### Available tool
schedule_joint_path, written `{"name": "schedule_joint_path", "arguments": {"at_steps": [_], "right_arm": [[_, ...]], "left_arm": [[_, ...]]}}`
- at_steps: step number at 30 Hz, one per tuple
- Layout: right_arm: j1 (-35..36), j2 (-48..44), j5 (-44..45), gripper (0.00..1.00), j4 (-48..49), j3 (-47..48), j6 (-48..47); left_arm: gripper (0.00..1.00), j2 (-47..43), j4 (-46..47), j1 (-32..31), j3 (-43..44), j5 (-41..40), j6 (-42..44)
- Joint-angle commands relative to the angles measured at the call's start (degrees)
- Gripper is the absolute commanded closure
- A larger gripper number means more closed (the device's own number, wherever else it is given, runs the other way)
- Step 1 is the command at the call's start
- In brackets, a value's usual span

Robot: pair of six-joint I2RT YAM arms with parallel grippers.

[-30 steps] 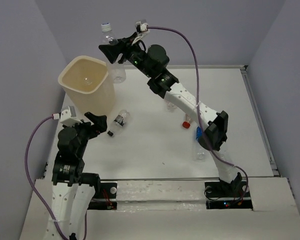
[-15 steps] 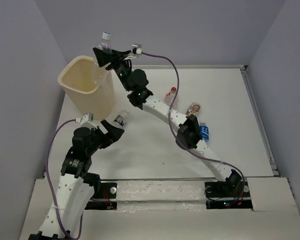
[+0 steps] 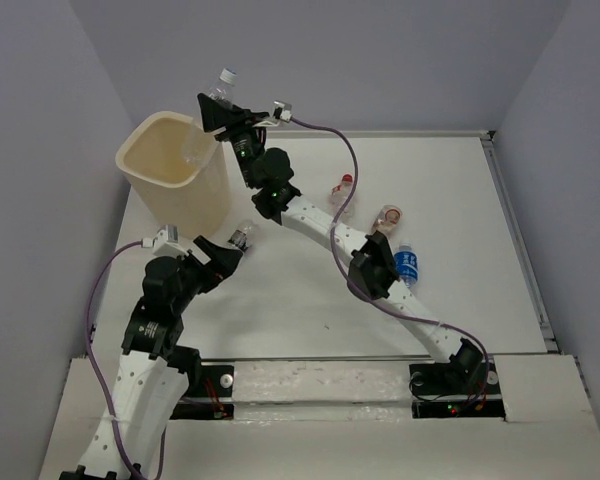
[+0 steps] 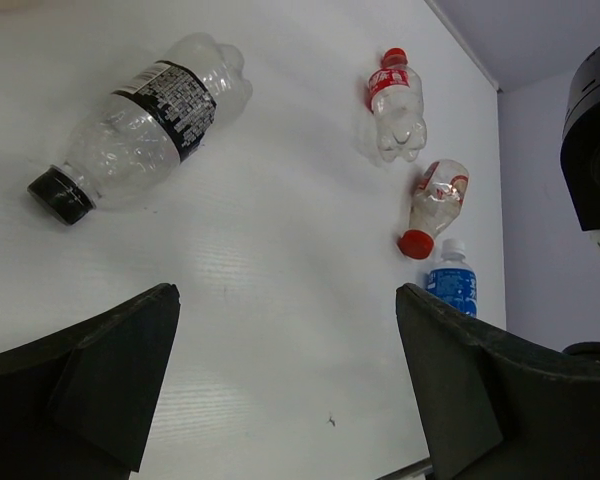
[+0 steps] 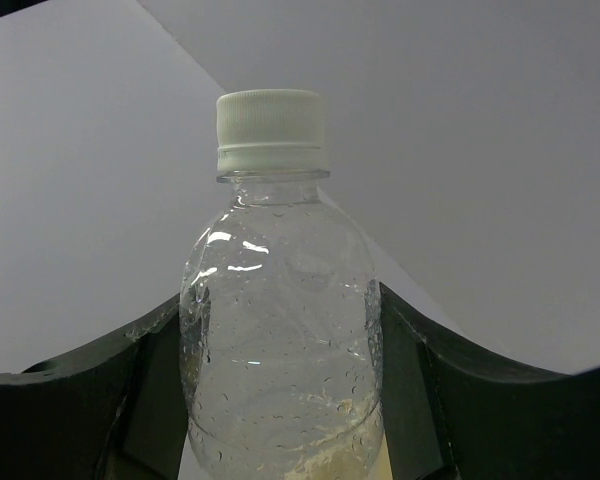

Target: Put the plastic bottles in the bin

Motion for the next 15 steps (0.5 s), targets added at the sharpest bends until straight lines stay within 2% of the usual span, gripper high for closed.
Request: {"name": "schedule_joint_path", "arguments": {"at_steps": [1, 6, 9, 15], "right_arm": [[0.94, 1.89, 2.36, 0.77, -0.38, 1.13, -2.66], [1.47, 2.33, 4.74, 0.72, 0.06, 1.13, -5.02], [2.08, 3.39, 4.48, 0.61, 0.32, 1.13, -7.31], [2.61, 4.62, 2.37, 0.59, 0.67, -0.28, -12.06]], "left_arm": [[0.01, 0.43, 3.67, -0.48, -0.06, -1.71, 0.13], [0.01, 0.78, 4.81, -0.92, -0.76, -1.80, -0.22], [0.01, 0.61, 5.17, -1.01, -1.02, -3.28, -0.13], [0.01, 1.13, 6.92, -1.01, -1.90, -3.91, -0.92]]}}
